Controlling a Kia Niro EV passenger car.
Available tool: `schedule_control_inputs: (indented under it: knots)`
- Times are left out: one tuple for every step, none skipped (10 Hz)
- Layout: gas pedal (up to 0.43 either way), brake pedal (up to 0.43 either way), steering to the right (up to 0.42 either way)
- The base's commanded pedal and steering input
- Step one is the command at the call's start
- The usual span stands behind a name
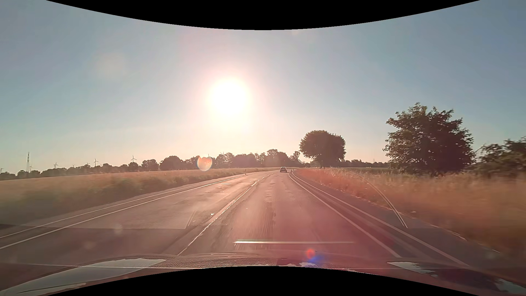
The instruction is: Follow the waypoints while adhering to traffic rules and regulations
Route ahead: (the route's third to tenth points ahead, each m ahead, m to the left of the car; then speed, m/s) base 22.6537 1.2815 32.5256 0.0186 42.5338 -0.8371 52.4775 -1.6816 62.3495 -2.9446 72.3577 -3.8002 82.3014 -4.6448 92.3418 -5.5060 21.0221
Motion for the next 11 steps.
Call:
schedule_control_inputs:
  knots:
    - [0.000, 0.000, 0.012]
    - [0.000, 0.000, 0.013]
    - [0.000, 0.000, 0.013]
    - [0.000, 0.000, 0.012]
    - [0.000, 0.000, 0.012]
    - [0.000, 0.000, 0.010]
    - [0.000, 0.000, 0.010]
    - [0.000, 0.000, 0.010]
    - [0.000, 0.000, 0.009]
    - [0.000, 0.000, 0.008]
    - [0.000, 0.000, 0.008]
